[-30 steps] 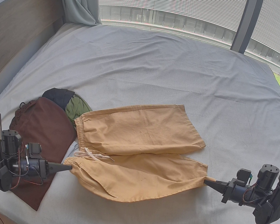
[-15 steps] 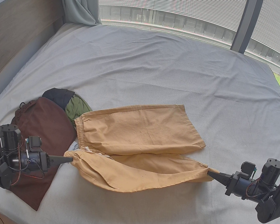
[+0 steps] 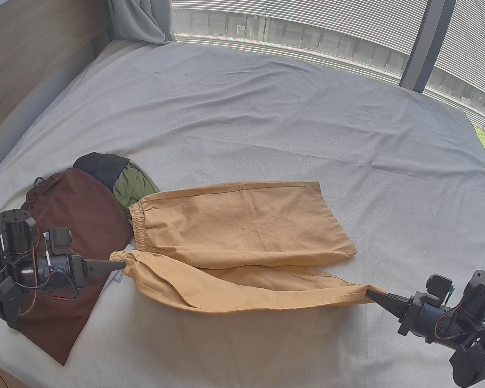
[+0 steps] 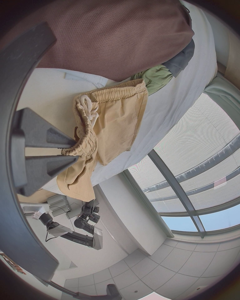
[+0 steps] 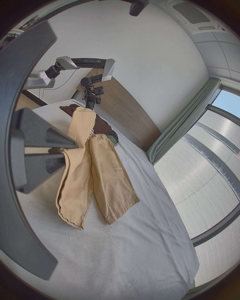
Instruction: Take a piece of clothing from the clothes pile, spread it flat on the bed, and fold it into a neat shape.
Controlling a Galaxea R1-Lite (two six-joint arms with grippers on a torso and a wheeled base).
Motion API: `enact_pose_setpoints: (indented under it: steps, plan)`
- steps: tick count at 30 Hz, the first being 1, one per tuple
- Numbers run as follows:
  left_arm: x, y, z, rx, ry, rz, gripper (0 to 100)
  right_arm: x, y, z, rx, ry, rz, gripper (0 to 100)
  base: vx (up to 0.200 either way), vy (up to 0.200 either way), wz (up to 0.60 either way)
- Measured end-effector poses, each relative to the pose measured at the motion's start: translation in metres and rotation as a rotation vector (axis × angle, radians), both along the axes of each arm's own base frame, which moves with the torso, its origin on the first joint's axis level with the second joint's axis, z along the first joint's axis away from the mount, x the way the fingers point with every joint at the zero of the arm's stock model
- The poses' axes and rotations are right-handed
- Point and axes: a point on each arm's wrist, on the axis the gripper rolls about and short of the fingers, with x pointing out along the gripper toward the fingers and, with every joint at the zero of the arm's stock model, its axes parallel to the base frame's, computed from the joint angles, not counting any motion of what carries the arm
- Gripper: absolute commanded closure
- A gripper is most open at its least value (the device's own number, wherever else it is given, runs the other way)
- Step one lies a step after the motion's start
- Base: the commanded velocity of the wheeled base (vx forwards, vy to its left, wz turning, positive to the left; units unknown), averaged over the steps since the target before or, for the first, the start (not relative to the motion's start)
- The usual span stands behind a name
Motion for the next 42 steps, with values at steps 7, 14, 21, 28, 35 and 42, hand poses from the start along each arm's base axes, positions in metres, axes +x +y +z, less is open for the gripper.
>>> enact_pose_setpoints:
  steps: [7, 14, 21, 28, 35, 42]
  plan:
    - [0.003, 0.0, 0.002, -0.009, 0.007, 0.018, 100, -0.003, 0.0, 0.009, 0.004, -0.031, -0.002, 100, 0.0, 0.0, 0.0]
    - [0.008, 0.001, 0.005, -0.016, -0.001, 0.041, 100, -0.005, 0.001, 0.017, 0.012, -0.053, 0.002, 100, 0.0, 0.0, 0.0]
    - [0.013, 0.003, 0.01, -0.036, 0.0, 0.07, 100, -0.002, 0.002, 0.022, 0.017, -0.077, 0.001, 100, 0.0, 0.0, 0.0]
    - [0.016, 0.004, 0.013, -0.04, -0.011, 0.078, 100, 0.005, 0.005, 0.027, 0.031, -0.088, -0.038, 100, 0.0, 0.0, 0.0]
    - [0.019, 0.009, 0.015, -0.039, -0.023, 0.097, 100, 0.011, 0.013, 0.033, 0.052, -0.103, -0.043, 100, 0.0, 0.0, 0.0]
    - [0.021, 0.011, 0.017, -0.04, -0.033, 0.105, 100, 0.015, 0.017, 0.038, 0.059, -0.122, -0.04, 100, 0.0, 0.0, 0.0]
